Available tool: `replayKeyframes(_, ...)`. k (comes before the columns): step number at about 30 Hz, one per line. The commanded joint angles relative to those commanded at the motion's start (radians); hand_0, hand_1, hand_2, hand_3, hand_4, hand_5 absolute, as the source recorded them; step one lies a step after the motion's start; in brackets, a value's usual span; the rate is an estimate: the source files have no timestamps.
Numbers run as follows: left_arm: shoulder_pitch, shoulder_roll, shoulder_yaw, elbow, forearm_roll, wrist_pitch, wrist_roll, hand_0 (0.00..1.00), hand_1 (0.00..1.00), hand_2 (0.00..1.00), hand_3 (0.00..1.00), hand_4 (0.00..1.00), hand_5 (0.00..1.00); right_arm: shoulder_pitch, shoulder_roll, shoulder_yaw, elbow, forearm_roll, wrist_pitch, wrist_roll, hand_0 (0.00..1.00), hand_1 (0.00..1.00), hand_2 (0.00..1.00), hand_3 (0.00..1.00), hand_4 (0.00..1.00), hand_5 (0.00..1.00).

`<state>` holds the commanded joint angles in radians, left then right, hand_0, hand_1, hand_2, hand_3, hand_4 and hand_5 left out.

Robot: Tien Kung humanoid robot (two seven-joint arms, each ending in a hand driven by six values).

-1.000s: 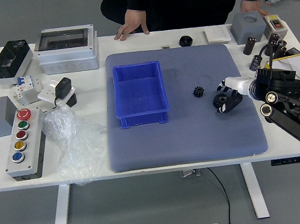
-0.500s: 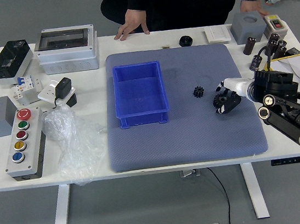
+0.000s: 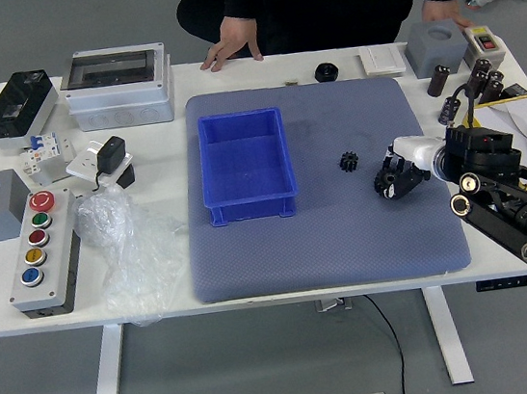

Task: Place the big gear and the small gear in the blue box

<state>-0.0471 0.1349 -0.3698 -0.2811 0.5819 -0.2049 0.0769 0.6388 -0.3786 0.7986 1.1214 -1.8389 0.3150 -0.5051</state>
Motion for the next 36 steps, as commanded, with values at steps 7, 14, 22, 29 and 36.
replayKeyframes(7,0.000,-0.001,0.000,0.000,0.000,0.000,0.000,0.867,0.845,0.839,0.799,0.613,0.377,0.000,0.000,0.006,0.000,-0.020,-0.027,0.002,0.377,0.386,0.477,0.629,0.546,0.161)
replayKeyframes(14,0.001,-0.001,-0.001,0.000,0.000,0.000,0.000,0.867,0.846,0.840,0.797,0.613,0.378,0.006,-0.004,0.011,0.007,-0.028,-0.027,-0.001,0.356,0.352,0.441,0.613,0.489,0.149)
replayKeyframes(22,0.003,0.002,-0.006,0.000,0.002,0.000,0.000,0.867,0.845,0.839,0.797,0.612,0.378,0.023,-0.022,0.015,0.042,-0.038,-0.001,-0.021,0.353,0.352,0.438,0.611,0.473,0.151)
replayKeyframes(29,0.004,0.007,-0.009,0.000,0.003,0.000,0.000,0.867,0.845,0.839,0.796,0.612,0.379,0.059,-0.057,0.024,0.105,-0.057,0.041,-0.051,0.358,0.352,0.438,0.611,0.466,0.151)
replayKeyframes(36,0.004,0.013,-0.012,0.000,0.005,0.000,0.000,0.867,0.845,0.840,0.797,0.612,0.376,0.101,-0.071,0.013,0.151,-0.066,0.076,-0.072,0.362,0.354,0.438,0.614,0.465,0.156)
